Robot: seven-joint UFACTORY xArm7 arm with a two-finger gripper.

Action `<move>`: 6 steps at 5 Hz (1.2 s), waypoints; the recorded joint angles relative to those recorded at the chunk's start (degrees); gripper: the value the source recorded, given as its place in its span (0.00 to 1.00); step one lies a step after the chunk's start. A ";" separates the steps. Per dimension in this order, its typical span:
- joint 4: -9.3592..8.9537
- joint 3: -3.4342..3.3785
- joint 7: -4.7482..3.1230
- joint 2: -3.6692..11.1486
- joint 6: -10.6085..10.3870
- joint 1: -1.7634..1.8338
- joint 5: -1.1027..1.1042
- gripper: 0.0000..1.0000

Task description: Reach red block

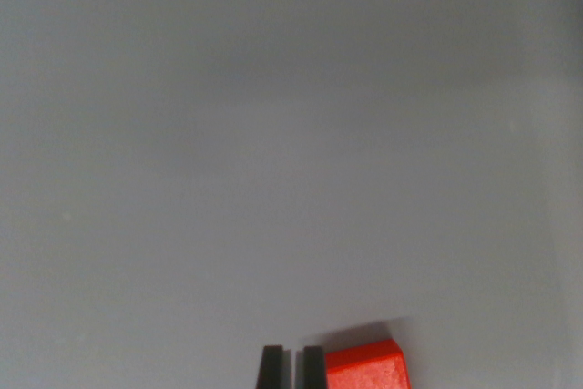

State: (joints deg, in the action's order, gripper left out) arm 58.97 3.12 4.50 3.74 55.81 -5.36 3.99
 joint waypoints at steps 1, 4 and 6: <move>-2.40 0.27 0.32 0.17 -2.68 -0.29 0.45 0.00; -4.79 0.54 0.64 0.34 -5.36 -0.59 0.91 0.00; -7.07 0.79 0.95 0.50 -7.90 -0.86 1.34 0.00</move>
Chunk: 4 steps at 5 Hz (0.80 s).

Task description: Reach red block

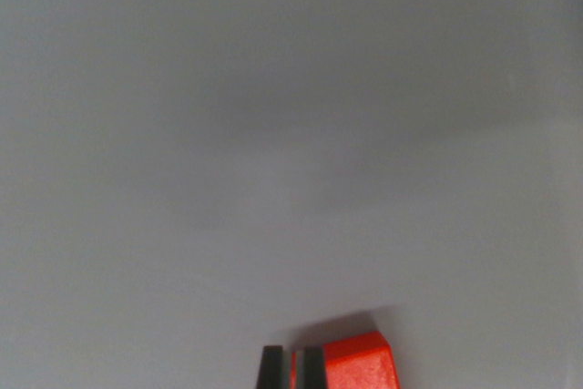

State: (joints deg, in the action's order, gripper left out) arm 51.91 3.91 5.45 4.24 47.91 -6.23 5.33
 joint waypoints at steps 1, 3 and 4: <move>-2.19 0.25 0.29 0.15 -2.45 -0.27 0.41 0.00; -4.17 0.47 0.56 0.29 -4.67 -0.51 0.79 0.00; -4.17 0.47 0.56 0.29 -4.67 -0.51 0.79 0.00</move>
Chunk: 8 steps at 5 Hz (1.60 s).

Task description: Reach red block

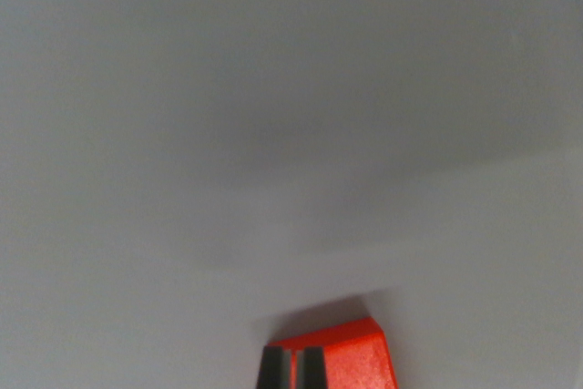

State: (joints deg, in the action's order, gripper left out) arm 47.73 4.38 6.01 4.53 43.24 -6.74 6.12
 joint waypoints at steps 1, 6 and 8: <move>-1.96 0.22 0.26 0.14 -2.20 -0.24 0.37 0.00; -5.45 0.61 0.73 0.38 -6.10 -0.67 1.03 0.00; -6.89 0.77 0.93 0.49 -7.70 -0.84 1.31 0.00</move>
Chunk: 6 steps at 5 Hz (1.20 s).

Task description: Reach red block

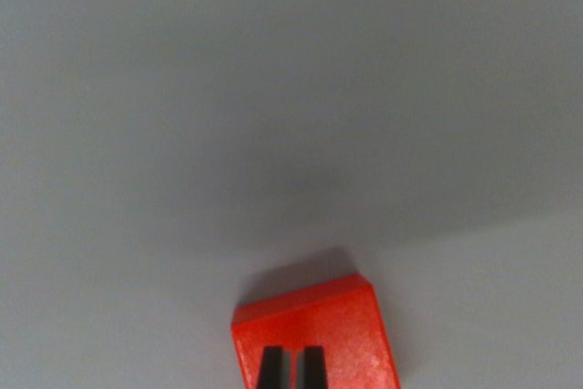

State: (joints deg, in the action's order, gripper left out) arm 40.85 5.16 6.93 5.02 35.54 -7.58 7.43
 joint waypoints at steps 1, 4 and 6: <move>-1.32 0.15 0.18 0.09 -1.47 -0.16 0.25 0.00; -2.31 0.26 0.31 0.16 -2.58 -0.28 0.44 0.00; -3.12 0.35 0.42 0.22 -3.49 -0.38 0.59 0.00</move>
State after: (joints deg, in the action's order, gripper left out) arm 37.72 5.51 7.35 5.24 32.05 -7.96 8.02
